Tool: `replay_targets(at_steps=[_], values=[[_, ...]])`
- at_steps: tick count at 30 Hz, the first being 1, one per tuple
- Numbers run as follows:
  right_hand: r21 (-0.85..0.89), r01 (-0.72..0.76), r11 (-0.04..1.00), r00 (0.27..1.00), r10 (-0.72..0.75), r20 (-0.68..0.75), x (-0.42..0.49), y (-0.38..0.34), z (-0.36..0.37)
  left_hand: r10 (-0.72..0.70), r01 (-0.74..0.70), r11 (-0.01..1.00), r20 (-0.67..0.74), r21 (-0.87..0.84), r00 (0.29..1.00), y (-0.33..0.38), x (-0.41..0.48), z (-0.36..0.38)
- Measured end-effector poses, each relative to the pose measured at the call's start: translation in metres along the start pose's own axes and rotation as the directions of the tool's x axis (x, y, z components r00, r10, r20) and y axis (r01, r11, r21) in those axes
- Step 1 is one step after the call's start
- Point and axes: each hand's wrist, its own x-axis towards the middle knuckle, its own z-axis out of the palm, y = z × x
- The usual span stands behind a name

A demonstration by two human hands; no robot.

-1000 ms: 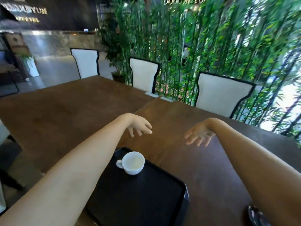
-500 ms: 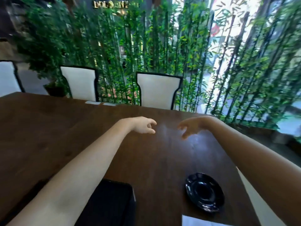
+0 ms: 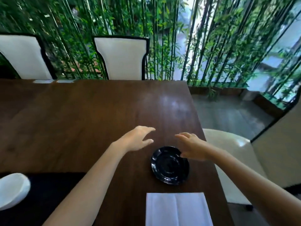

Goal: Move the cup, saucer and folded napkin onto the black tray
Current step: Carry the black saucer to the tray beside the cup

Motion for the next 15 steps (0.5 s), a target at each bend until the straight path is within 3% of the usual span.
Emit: replay_targets(at_steps=[9,15], values=[[0.219,-0.037,0.975,0.998,0.027,0.05,-0.004,0.03,0.07,-0.151,0.164,0.979,0.107,-0.123,0.983,-0.014,-0.005,0.072],[0.42,-0.086,0.904,0.995,0.098,-0.006,-0.009,0.034,0.099,-0.266,0.279,0.945,0.094,-0.17,0.959,-0.018,-0.005,0.106]])
